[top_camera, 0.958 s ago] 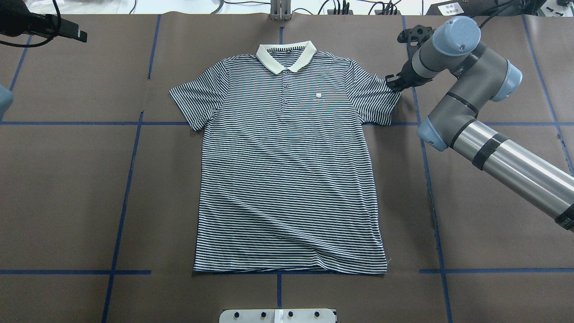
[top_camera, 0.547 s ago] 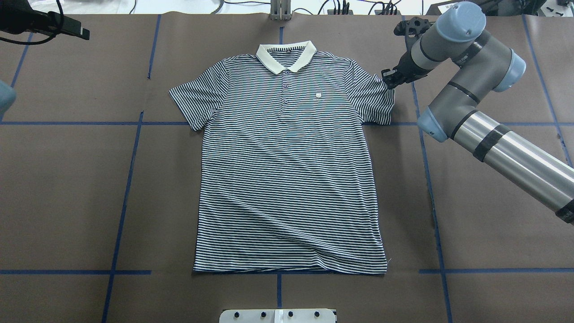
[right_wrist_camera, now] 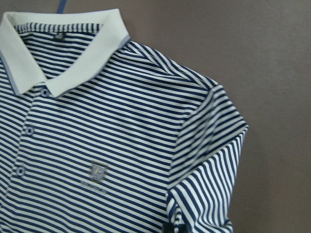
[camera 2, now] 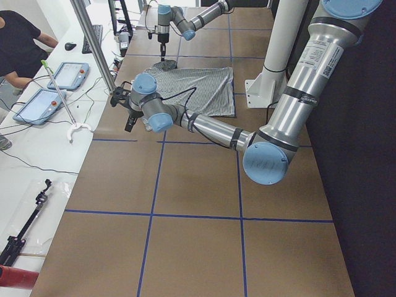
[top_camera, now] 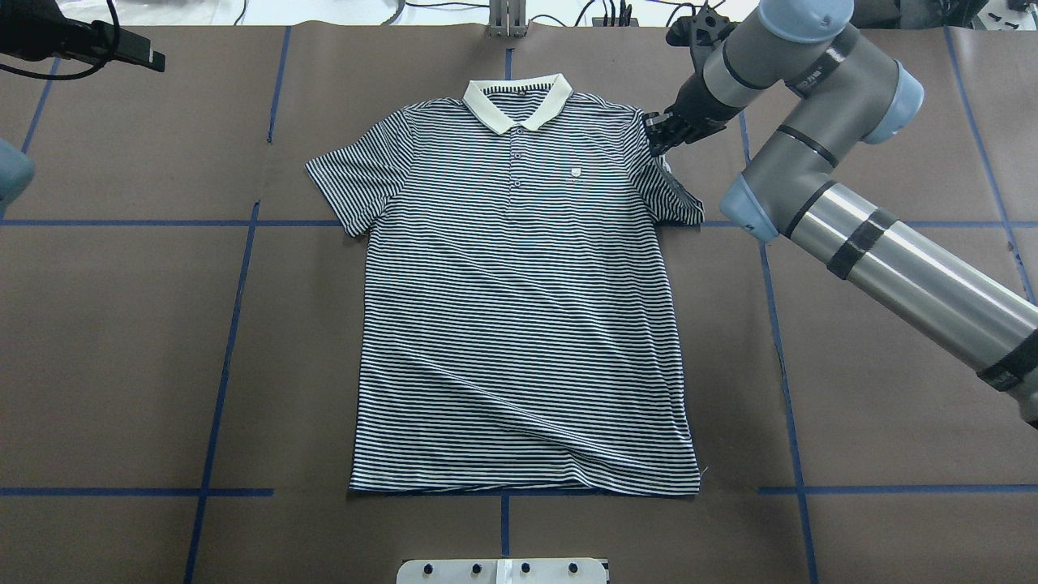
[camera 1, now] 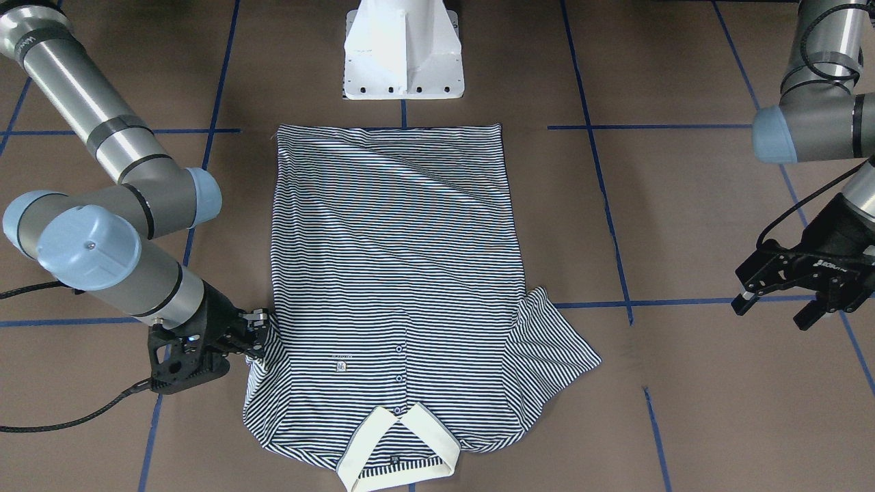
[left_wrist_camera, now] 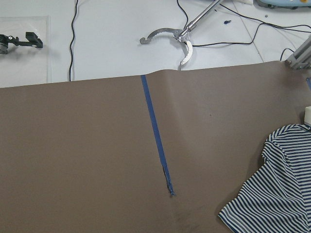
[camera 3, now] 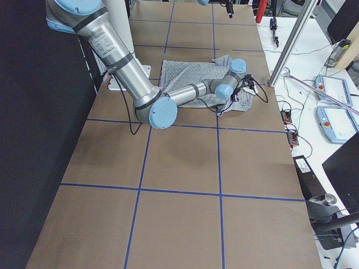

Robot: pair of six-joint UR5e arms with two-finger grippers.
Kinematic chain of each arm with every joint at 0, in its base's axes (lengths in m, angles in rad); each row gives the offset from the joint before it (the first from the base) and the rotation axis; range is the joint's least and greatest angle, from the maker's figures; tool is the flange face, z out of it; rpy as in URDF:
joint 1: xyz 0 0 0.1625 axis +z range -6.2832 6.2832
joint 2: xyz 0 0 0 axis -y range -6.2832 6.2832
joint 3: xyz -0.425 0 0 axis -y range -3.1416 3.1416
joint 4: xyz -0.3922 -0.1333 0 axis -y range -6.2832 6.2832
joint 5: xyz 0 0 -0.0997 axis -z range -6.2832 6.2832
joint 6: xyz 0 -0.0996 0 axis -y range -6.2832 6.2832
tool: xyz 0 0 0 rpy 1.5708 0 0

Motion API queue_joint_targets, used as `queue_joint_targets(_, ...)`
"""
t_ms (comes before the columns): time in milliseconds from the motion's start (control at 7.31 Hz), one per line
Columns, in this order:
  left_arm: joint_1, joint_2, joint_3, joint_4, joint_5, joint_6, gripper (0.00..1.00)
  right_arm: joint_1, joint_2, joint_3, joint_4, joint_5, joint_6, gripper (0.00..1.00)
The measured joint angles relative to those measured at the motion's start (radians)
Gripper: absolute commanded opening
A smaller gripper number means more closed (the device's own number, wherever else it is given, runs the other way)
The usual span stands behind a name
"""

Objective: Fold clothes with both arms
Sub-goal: 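Grasp the sleeve and fold it inward over the shirt body with the right gripper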

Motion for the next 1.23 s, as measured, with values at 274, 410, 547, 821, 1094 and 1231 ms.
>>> queue_joint_targets(274,0.001,0.002,0.001,-0.003,0.000,0.000,1.00,-0.061,0.137,-0.121,-0.033,-0.123,0.022,0.00)
queue_joint_targets(410,0.002,0.003,0.002,-0.005,0.000,0.000,1.00,-0.083,0.191,-0.192,-0.033,-0.172,0.024,0.48)
queue_joint_targets(547,0.004,0.004,0.002,-0.007,0.001,0.000,1.00,-0.094,0.212,-0.226,-0.027,-0.196,0.025,0.99)
queue_joint_targets(821,0.009,0.003,0.003,-0.009,0.002,-0.001,1.00,-0.104,0.223,-0.244,-0.007,-0.208,0.026,1.00)
queue_joint_targets(1094,0.052,-0.028,0.017,-0.005,0.036,-0.072,1.00,-0.106,0.223,-0.230,0.001,-0.202,0.053,1.00)
queue_joint_targets(1231,0.106,-0.054,0.031,-0.004,0.087,-0.166,1.00,-0.102,0.213,-0.187,-0.032,-0.176,0.084,1.00)
